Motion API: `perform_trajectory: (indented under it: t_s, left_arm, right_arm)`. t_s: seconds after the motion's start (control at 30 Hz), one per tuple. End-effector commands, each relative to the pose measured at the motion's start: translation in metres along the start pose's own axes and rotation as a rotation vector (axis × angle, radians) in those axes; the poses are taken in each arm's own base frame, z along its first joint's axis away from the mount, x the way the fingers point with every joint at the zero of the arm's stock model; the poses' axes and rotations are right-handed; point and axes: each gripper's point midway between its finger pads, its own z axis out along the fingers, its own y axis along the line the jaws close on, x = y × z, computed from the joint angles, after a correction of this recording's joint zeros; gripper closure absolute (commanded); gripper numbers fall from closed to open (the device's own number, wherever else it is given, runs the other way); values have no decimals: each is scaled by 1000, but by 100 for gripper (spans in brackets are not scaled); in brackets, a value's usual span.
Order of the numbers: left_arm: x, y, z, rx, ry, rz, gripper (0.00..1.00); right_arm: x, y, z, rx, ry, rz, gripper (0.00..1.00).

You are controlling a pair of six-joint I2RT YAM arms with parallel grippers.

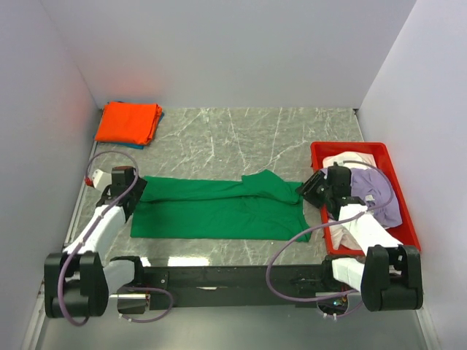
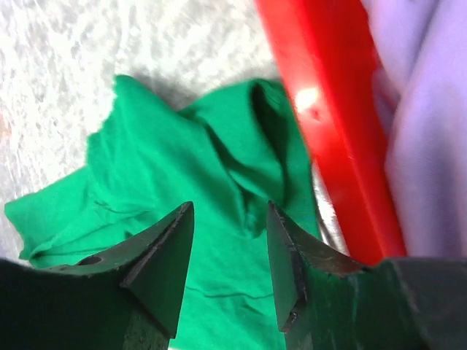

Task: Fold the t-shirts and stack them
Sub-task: Fold the tshirt

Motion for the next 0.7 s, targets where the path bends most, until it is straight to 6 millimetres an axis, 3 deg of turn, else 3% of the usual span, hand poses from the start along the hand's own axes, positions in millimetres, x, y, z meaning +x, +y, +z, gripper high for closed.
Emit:
perform_trajectory:
  t_s: [0.0, 0.07, 0.1, 0.13, 0.17, 0.23, 0.27, 0.3, 0.37, 0.43, 0.47, 0.5, 0.57, 0.6, 0.67]
  left_arm:
    - [-18, -22, -16, 83, -33, -11, 23]
    - [-16, -36, -22, 145, -11, -12, 21]
    - [-12, -44, -25, 180, 6, 3, 20]
    - [-10, -55, -27, 224, 22, 3, 21]
    - [-2, -65, -30, 252, 41, 37, 21]
    - [19, -93, -35, 296, 88, 109, 21]
    - [29, -105, -38, 316, 116, 148, 21]
    - [48, -119, -44, 347, 157, 198, 21]
    - [67, -148, -44, 364, 196, 260, 21]
    - [95, -177, -50, 404, 237, 326, 21]
    - [105, -184, -52, 417, 249, 357, 21]
    - [124, -194, -60, 457, 288, 398, 21]
    - [147, -213, -57, 467, 326, 447, 21]
    - [160, -233, -71, 527, 363, 470, 21]
    - [188, -235, -62, 511, 416, 530, 22]
  right_arm:
    - [-31, 43, -14, -76, -69, -85, 48]
    - [-32, 51, -5, -44, -64, -128, 48]
    - [-38, 70, -6, -50, -71, -158, 48]
    - [-43, 75, -1, -35, -76, -179, 48]
    - [-39, 74, 15, -7, -39, -189, 48]
    - [-47, 95, 25, -19, -20, -222, 49]
    - [-42, 90, 42, 15, 20, -231, 49]
    - [-50, 103, 47, 5, 14, -240, 49]
    - [-41, 104, 70, 29, 77, -282, 49]
    - [-45, 120, 80, 22, 90, -329, 49]
    - [-38, 113, 95, 48, 126, -339, 49]
    - [-40, 122, 98, 33, 136, -350, 49]
    - [-33, 123, 109, 38, 164, -374, 49]
    - [-31, 123, 112, 41, 170, -379, 48]
    - [-25, 126, 117, 42, 183, -399, 48]
